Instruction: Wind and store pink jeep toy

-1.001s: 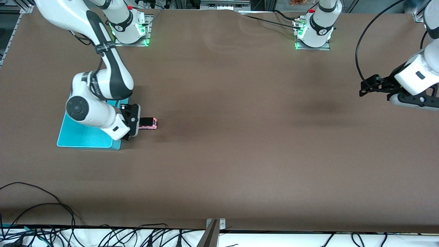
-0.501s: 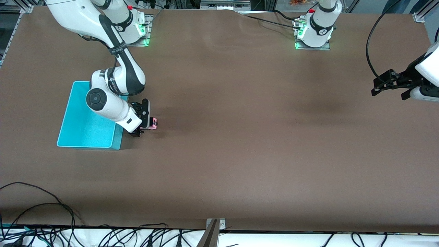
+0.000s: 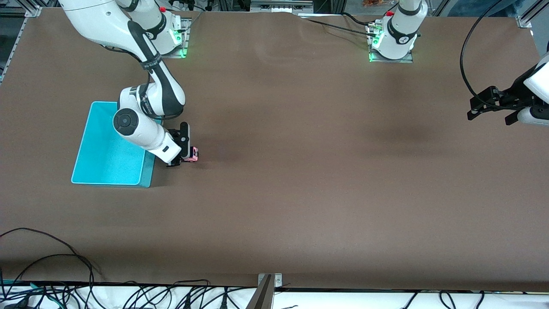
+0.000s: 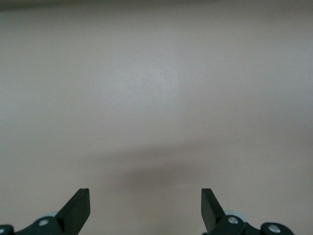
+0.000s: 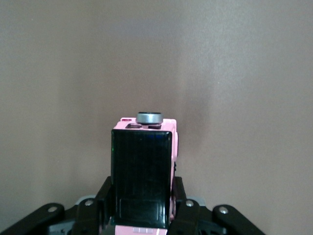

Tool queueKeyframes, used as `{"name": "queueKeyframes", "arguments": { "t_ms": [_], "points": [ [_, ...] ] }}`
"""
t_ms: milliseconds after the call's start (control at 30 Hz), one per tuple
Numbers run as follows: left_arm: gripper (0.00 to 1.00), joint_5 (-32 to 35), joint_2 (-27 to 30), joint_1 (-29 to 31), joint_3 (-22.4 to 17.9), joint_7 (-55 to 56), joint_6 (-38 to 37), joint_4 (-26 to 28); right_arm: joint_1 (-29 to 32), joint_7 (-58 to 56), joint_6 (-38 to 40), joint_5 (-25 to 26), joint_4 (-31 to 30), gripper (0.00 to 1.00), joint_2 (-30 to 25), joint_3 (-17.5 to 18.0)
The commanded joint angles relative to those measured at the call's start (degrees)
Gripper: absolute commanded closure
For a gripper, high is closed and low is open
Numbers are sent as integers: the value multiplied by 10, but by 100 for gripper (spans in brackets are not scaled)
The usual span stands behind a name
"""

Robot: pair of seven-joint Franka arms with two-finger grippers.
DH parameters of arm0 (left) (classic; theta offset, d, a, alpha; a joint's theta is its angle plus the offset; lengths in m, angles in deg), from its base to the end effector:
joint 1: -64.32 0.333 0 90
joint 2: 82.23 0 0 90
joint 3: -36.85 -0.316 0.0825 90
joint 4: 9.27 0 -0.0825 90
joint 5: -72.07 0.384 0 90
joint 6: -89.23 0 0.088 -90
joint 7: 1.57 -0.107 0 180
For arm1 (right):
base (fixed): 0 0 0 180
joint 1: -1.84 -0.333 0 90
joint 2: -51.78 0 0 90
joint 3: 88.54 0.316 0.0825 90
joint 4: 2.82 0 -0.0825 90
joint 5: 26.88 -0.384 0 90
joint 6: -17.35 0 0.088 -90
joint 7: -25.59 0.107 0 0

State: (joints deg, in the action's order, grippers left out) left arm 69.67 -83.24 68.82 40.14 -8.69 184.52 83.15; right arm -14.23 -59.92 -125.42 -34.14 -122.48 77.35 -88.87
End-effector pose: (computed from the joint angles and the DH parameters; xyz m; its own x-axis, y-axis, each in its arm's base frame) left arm 0.5677 0.0081 0.6029 0.9944 -0.0990 0.0375 -0.1004 -0.9942 0.0385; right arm 0.5593 0.1569 0.2034 -0.0922 0.9936 0.0658 0.9941 0.0957 -0.0516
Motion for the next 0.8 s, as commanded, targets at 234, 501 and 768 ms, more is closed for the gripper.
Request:
{"name": "queueKeyframes", "arguments": {
  "t_ms": [234,501,768],
  "points": [
    [0,2,-5,4,-1,-2,-12,-16,5,-5,92,-12,45,77,-47,3],
    [0,6,-5,8,-1,-3,-12,-16,22,-8,308,-12,159,77,-69,-31],
    [0,6,-5,7,0,-2,-11,-16,22,-24,489,-12,249,77,-93,-89]
  ]
}}
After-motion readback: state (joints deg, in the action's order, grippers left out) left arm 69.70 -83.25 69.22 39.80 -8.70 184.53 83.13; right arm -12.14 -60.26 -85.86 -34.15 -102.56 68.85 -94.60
